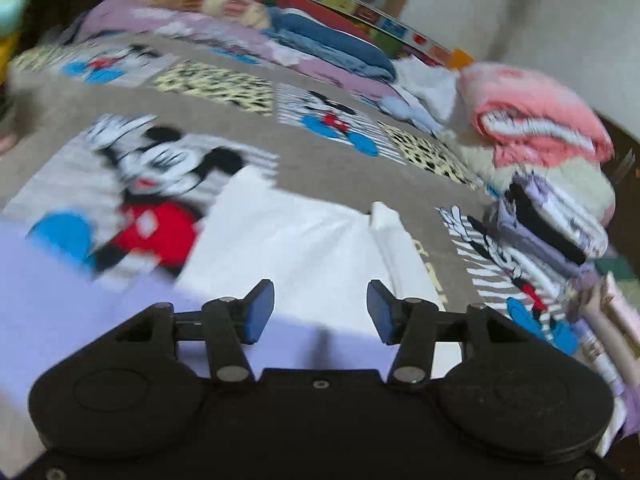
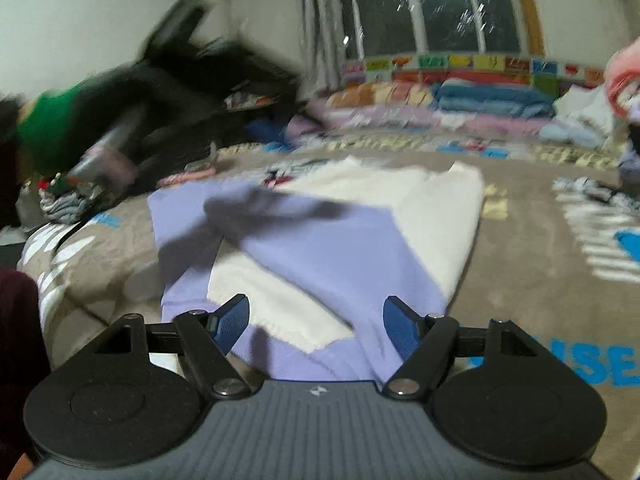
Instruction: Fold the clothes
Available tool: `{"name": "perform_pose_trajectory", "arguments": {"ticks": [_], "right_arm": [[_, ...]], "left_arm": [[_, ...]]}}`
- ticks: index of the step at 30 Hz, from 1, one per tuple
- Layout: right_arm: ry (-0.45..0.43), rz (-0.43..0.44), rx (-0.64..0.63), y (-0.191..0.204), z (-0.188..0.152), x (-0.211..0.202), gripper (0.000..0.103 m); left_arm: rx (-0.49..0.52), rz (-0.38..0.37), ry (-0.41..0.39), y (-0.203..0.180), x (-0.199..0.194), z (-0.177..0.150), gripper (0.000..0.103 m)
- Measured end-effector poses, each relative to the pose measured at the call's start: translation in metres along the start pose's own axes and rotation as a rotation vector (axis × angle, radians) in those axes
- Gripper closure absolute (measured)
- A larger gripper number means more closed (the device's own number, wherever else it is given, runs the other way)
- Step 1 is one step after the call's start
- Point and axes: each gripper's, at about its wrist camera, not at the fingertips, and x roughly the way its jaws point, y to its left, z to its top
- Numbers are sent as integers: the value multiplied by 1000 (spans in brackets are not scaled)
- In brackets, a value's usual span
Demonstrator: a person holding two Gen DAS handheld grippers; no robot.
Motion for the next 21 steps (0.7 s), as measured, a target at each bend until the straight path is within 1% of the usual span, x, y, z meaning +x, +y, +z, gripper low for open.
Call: {"name": "perform_pose_trajectory", "arguments": {"ticks": [1,4,7,9,13,16,21], "right_arm": [[-17,-3,3,1,2,-5,29],[-13,-15,-17,5,1,-6,29],[-9,-26,-38,9,1,-7,29],[-7,-34,-51,12,1,-7,29],[-2,-50,-78,17,0,-8,29],[2,-61,-98,21,0,-9,29],[0,-71,-77,16,-1,-6,28]], "left_arm": [[-28,4,-10,7,-9,-5,51],[-114,15,-39,31,-33,-17,51],[-209,25,-58,57,-47,-24,51],[-259,46,-65,73,-53,-28,50],[-354,39,-73,99,-58,-32,50],[-411,26,-69,112,-54,-36,50],[-444,2,-63,119,-41,-35,51]]}}
